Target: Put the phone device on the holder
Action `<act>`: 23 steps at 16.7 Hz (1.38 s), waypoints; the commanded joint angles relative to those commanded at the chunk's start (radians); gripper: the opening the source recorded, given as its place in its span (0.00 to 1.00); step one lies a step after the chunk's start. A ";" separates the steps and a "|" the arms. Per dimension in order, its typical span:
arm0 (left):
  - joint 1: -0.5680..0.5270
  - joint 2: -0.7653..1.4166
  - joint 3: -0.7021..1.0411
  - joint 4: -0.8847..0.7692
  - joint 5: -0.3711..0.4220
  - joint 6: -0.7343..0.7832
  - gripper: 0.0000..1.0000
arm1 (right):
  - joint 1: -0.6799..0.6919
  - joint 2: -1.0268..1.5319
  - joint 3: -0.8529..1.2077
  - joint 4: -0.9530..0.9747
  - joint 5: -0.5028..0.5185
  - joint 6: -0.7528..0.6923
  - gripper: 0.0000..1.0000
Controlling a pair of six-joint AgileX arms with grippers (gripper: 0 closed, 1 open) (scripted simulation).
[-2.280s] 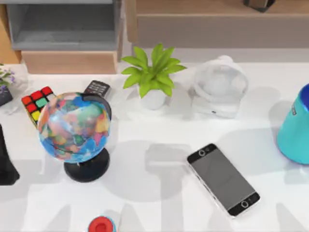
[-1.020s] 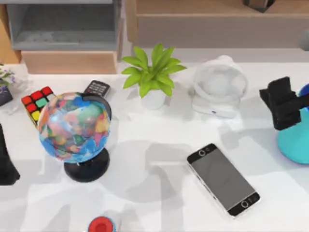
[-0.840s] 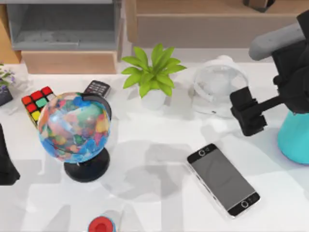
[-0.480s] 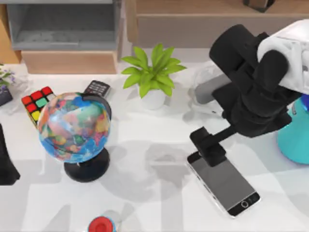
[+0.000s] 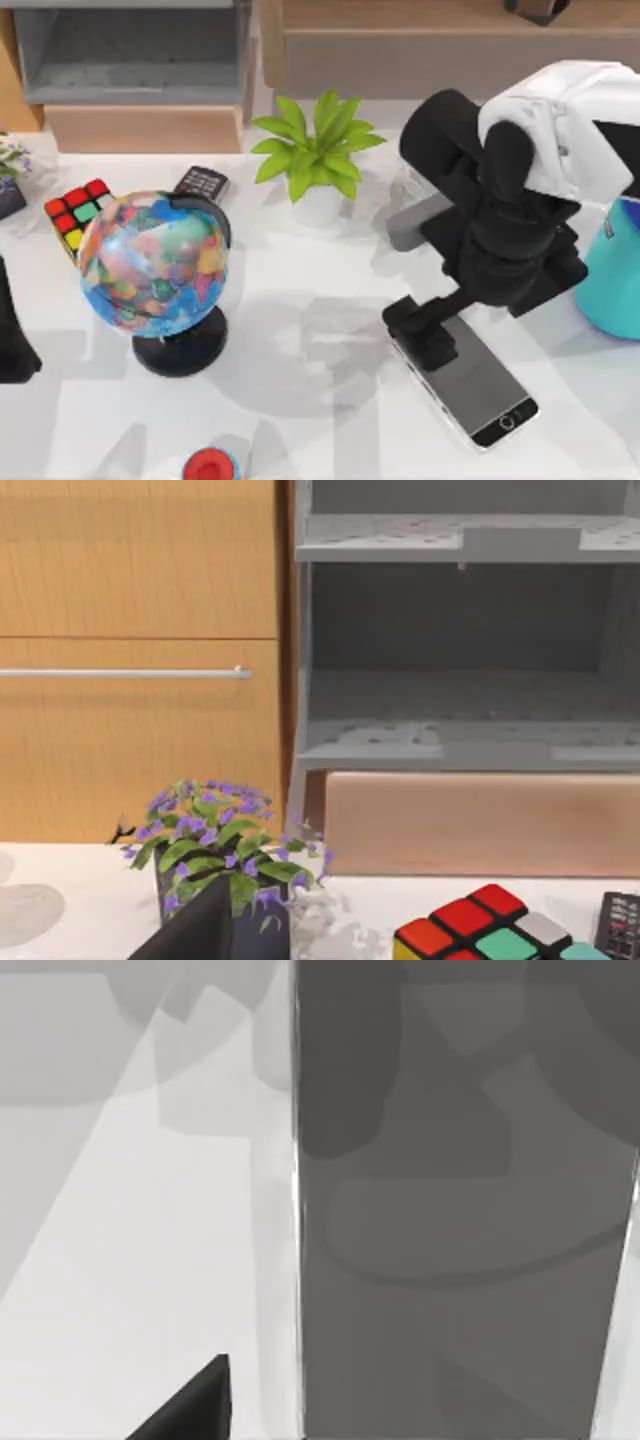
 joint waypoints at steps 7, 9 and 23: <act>0.000 0.000 0.000 0.000 0.000 0.000 1.00 | -0.001 0.069 -0.093 0.169 0.000 0.001 1.00; 0.000 0.000 0.000 0.000 0.000 0.000 1.00 | 0.000 0.105 -0.137 0.252 0.001 0.002 1.00; 0.000 0.000 0.000 0.000 0.000 0.000 1.00 | 0.002 0.133 -0.166 0.299 0.001 0.004 0.40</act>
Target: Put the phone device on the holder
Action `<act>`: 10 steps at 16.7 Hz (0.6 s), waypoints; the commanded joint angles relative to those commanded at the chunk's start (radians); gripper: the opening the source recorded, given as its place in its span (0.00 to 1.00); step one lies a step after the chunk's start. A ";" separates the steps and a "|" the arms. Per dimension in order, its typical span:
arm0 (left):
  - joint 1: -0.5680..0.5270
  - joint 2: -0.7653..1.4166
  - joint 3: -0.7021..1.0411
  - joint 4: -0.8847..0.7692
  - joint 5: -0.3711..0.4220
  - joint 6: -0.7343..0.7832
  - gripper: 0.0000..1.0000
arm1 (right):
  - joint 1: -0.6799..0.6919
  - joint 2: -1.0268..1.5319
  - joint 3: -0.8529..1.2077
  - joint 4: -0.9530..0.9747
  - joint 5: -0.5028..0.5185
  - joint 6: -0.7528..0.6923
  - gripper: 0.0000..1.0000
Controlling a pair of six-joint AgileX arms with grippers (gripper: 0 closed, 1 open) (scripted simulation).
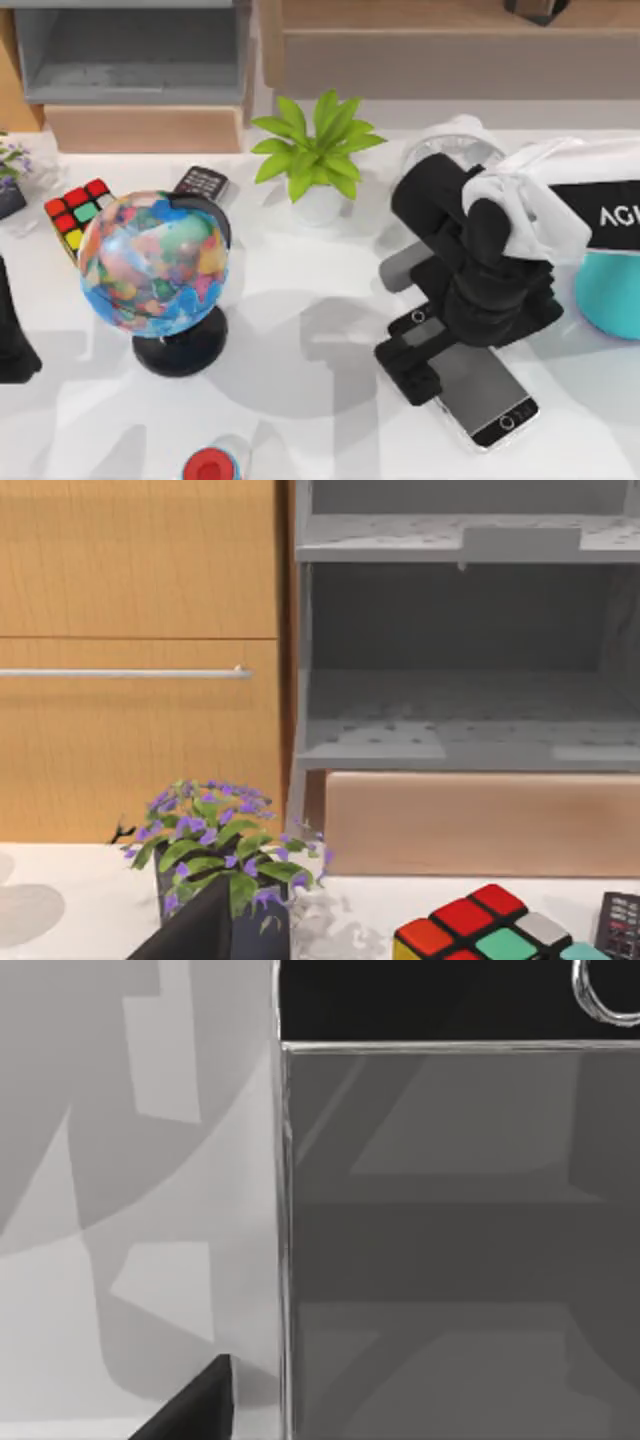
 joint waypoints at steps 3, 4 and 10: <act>0.000 0.000 0.000 0.000 0.000 0.000 1.00 | 0.000 0.000 0.000 0.000 0.000 0.000 0.17; 0.000 0.000 0.000 0.000 0.000 0.000 1.00 | 0.000 0.000 0.000 0.000 0.000 0.000 0.10; 0.000 0.000 0.000 0.000 0.000 0.000 1.00 | 0.000 0.000 0.000 0.000 0.000 0.000 0.00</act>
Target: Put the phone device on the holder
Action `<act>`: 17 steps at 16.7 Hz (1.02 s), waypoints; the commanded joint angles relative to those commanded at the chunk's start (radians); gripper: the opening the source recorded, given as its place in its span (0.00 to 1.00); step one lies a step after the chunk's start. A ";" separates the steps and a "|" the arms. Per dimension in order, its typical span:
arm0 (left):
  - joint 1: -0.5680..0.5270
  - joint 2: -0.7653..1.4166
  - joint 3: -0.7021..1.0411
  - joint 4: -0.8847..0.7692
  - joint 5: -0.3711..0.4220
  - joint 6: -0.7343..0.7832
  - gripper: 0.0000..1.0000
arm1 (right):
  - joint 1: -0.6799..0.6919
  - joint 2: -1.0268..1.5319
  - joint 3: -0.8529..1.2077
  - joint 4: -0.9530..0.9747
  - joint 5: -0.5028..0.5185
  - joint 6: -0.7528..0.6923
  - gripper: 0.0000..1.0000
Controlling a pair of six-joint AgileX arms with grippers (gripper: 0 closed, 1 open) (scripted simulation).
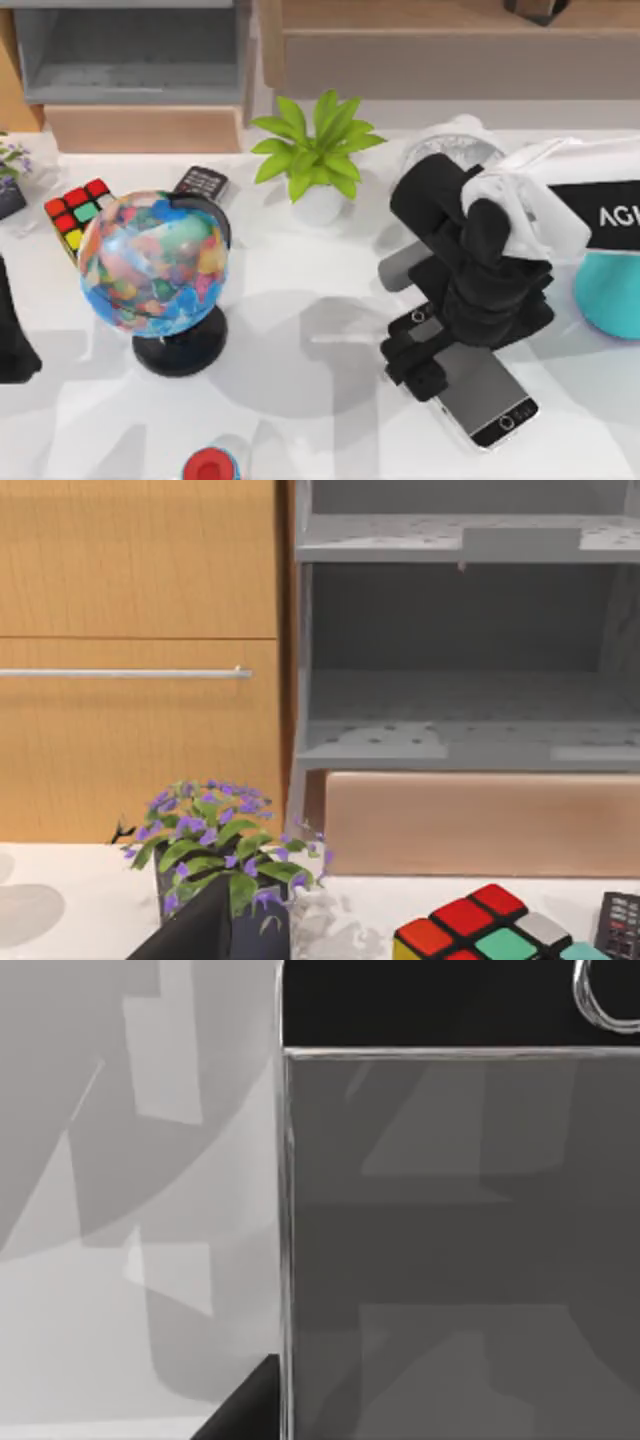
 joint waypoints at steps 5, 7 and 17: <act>0.000 0.000 0.000 0.000 0.000 0.000 1.00 | -0.002 -0.042 0.016 -0.025 0.003 0.000 0.00; 0.000 0.000 0.000 0.000 0.000 0.000 1.00 | 0.000 -0.050 0.028 -0.050 0.003 -0.001 0.00; 0.000 0.000 0.000 0.000 0.000 0.000 1.00 | -0.006 -0.097 0.067 -0.083 -0.008 -0.002 0.00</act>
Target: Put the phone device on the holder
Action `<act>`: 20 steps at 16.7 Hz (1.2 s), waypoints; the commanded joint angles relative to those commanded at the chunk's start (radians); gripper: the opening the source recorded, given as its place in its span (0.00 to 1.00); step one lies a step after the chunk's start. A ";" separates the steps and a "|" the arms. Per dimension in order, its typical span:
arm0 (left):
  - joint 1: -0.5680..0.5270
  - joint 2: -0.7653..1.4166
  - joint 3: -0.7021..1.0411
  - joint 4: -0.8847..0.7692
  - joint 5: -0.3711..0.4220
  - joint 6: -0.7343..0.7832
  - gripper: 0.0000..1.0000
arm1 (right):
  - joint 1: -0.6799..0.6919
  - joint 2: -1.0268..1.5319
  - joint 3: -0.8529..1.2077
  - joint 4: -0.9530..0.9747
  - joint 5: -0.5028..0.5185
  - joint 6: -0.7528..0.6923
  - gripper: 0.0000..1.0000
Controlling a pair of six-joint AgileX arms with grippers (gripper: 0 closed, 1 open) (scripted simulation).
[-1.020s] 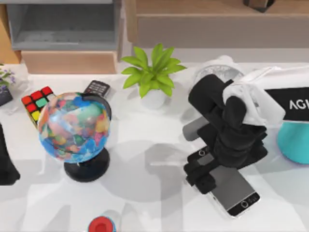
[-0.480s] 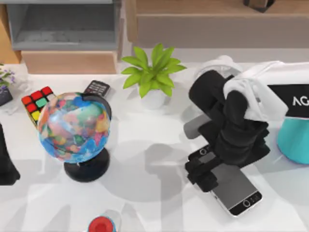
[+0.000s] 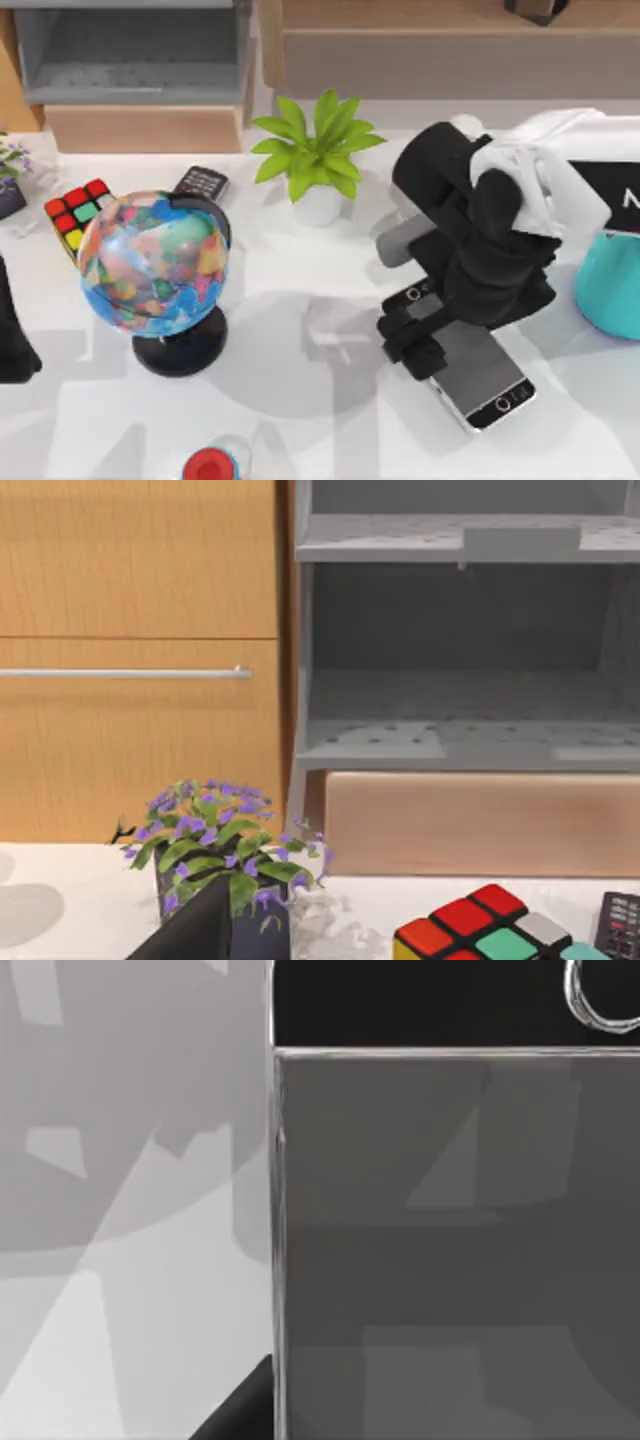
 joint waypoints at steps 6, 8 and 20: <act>0.000 0.000 0.000 0.000 0.000 0.000 1.00 | -0.077 -0.223 0.025 0.142 -0.100 -0.027 0.00; 0.000 0.000 0.000 0.000 0.000 0.000 1.00 | -0.128 -0.321 0.011 0.211 -0.146 -0.041 0.00; 0.000 0.000 0.000 0.000 0.000 0.000 1.00 | -0.658 -0.785 -0.237 0.615 -0.409 -0.186 0.00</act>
